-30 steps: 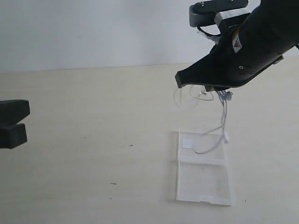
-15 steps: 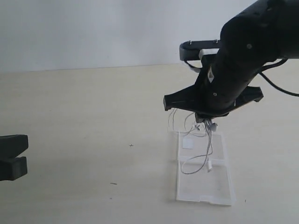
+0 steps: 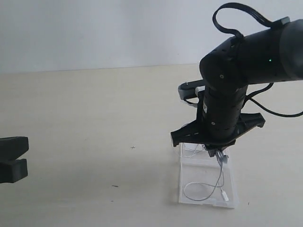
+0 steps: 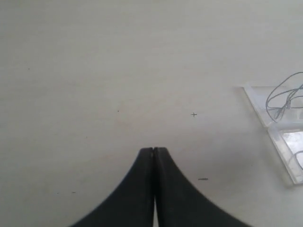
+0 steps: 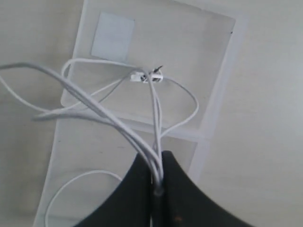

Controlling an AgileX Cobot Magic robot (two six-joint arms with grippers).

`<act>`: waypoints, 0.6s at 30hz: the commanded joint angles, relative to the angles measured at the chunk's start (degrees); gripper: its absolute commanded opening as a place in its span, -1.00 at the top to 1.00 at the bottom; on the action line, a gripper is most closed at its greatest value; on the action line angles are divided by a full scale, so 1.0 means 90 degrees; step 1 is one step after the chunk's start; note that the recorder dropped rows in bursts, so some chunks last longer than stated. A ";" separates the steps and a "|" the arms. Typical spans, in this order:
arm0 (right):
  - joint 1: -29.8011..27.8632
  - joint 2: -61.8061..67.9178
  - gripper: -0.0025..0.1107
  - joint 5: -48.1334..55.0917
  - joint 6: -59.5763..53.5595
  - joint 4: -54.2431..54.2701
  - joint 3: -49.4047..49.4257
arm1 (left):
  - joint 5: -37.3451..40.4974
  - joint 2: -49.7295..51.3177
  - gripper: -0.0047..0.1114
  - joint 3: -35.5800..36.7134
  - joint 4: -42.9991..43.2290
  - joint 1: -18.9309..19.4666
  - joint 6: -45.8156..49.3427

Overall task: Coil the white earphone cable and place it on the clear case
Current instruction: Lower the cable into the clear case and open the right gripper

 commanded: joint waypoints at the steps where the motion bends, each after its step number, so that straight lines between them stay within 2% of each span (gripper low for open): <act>1: -0.0011 0.0318 0.96 0.0058 -0.0315 -0.0069 -0.0011 | -0.0050 -0.0047 0.92 0.0035 -0.0037 -0.0005 0.0028; 8: -0.0011 0.0638 0.91 -0.0173 -0.0603 -0.0081 -0.0011 | -0.0240 -0.0047 0.92 0.0035 -0.0037 -0.0005 0.0028; 10: -0.0011 0.0638 0.79 -0.0173 -0.0655 -0.0081 -0.0011 | -0.0240 -0.0047 0.92 0.0035 -0.0037 -0.0005 0.0028; 16: -0.0011 0.0625 0.17 -0.0173 -0.0726 -0.0049 -0.0026 | -0.0240 -0.0047 0.92 0.0035 -0.0037 -0.0005 0.0028; 18: -0.0011 0.0571 0.06 -0.0114 -0.0726 0.0003 -0.0026 | -0.0240 -0.0047 0.92 0.0035 -0.0037 -0.0005 0.0028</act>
